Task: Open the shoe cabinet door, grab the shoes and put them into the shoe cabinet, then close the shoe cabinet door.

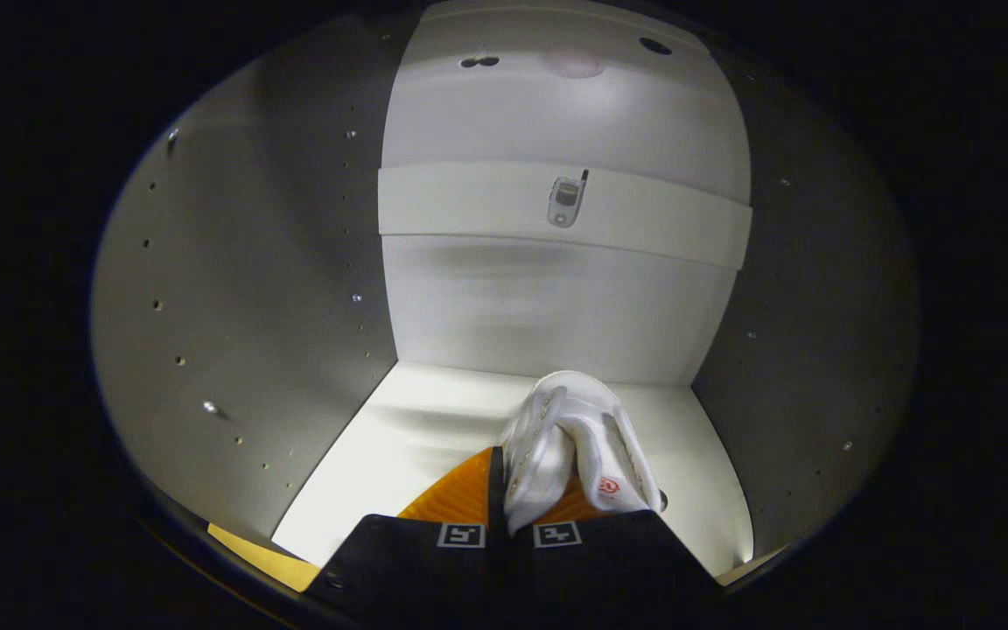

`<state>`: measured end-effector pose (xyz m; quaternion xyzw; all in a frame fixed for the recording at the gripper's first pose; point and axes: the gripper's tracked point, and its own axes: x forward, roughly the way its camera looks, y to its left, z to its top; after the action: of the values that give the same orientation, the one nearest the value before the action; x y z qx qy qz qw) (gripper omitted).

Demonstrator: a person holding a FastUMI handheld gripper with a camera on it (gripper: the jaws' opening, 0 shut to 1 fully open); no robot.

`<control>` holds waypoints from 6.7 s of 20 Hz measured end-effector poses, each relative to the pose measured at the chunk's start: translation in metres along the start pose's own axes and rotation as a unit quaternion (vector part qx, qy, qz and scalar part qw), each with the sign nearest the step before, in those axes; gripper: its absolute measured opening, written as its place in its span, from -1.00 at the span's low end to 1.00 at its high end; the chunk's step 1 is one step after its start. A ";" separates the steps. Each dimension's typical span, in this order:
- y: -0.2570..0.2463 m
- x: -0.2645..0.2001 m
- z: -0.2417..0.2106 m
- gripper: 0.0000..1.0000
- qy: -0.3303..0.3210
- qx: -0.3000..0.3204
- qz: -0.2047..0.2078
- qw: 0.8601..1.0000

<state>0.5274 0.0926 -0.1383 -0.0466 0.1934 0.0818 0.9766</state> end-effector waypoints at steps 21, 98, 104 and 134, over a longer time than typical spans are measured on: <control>0.025 -0.013 -0.012 0.91 0.046 0.028 -0.001 0.999; 0.007 -0.451 -0.049 0.96 -0.182 0.104 -0.016 0.978; 0.008 -0.456 -0.052 0.95 -0.184 0.106 -0.017 0.977; 0.001 -0.465 -0.053 0.95 -0.191 0.097 -0.029 0.976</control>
<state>0.0838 0.0217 -0.0082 0.0593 0.0089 0.0416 0.9973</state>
